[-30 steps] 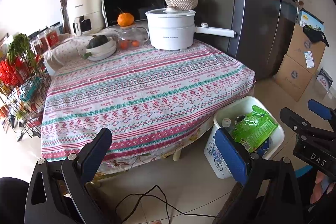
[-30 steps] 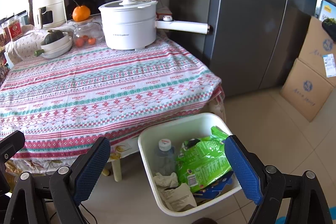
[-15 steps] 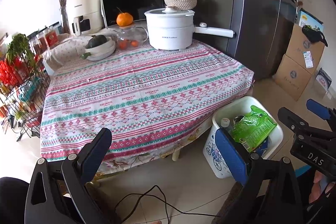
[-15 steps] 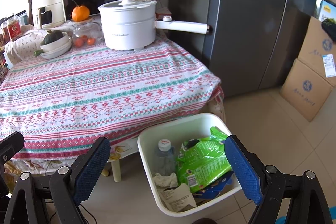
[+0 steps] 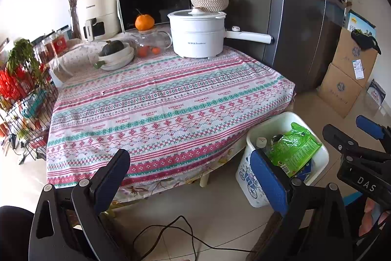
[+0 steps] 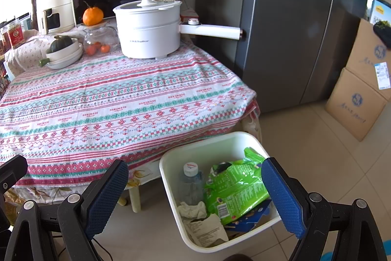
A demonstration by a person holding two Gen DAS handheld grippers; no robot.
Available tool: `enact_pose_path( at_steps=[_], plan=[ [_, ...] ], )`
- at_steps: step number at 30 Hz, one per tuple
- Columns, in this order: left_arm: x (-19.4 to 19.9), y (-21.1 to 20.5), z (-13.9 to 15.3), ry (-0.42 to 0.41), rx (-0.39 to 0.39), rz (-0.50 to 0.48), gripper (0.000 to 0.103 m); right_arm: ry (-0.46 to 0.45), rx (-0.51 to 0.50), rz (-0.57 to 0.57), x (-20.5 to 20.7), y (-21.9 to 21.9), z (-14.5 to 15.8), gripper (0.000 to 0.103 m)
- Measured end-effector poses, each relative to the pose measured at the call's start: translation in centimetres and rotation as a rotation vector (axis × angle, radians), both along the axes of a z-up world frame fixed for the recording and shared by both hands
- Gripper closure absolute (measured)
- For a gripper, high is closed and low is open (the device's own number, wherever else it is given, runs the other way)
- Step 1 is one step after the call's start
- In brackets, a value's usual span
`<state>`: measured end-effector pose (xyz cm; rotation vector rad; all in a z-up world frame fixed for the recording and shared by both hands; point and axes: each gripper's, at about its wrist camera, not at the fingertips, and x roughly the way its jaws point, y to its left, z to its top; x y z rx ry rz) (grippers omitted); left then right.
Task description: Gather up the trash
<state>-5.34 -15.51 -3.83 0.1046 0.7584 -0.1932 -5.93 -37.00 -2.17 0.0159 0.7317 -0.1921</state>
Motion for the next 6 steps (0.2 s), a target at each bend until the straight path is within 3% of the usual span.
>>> enact_pose_path(
  at_steps=[6],
  plan=[
    [0.17,0.21,-0.25,0.019,-0.005,-0.008,0.003,0.0,0.0,0.003,0.03,0.0,-0.02,0.011]
  ],
)
